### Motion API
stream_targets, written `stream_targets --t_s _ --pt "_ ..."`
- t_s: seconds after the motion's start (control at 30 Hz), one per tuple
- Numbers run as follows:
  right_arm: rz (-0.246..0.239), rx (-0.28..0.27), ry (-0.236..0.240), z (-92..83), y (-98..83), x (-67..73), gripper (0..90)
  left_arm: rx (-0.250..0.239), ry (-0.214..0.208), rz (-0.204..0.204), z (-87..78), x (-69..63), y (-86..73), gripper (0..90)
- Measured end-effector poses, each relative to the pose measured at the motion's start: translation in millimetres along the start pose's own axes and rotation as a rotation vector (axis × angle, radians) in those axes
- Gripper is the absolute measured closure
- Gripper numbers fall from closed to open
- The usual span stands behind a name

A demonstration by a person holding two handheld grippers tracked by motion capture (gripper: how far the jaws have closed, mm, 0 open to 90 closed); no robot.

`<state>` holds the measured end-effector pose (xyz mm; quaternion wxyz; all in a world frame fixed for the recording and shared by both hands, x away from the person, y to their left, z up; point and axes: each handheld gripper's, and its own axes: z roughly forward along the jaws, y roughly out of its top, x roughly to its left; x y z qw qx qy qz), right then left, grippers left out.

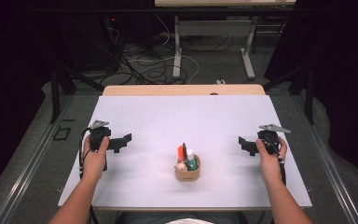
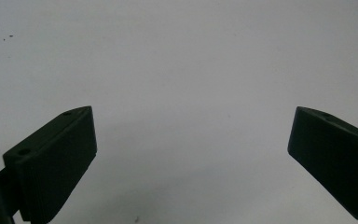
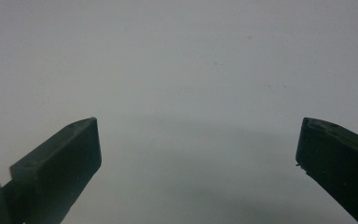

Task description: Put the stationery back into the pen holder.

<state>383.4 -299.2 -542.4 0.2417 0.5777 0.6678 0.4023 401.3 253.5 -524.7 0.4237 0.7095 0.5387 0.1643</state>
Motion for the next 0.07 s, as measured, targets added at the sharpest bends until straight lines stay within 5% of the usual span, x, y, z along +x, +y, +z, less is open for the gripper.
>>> stream_targets --t_s 0.07 --pt "0.0 0.0 -0.005 -1.1 1.3 -1.8 0.0 0.008 0.005 0.007 -1.0 2.4 0.8 1.1"
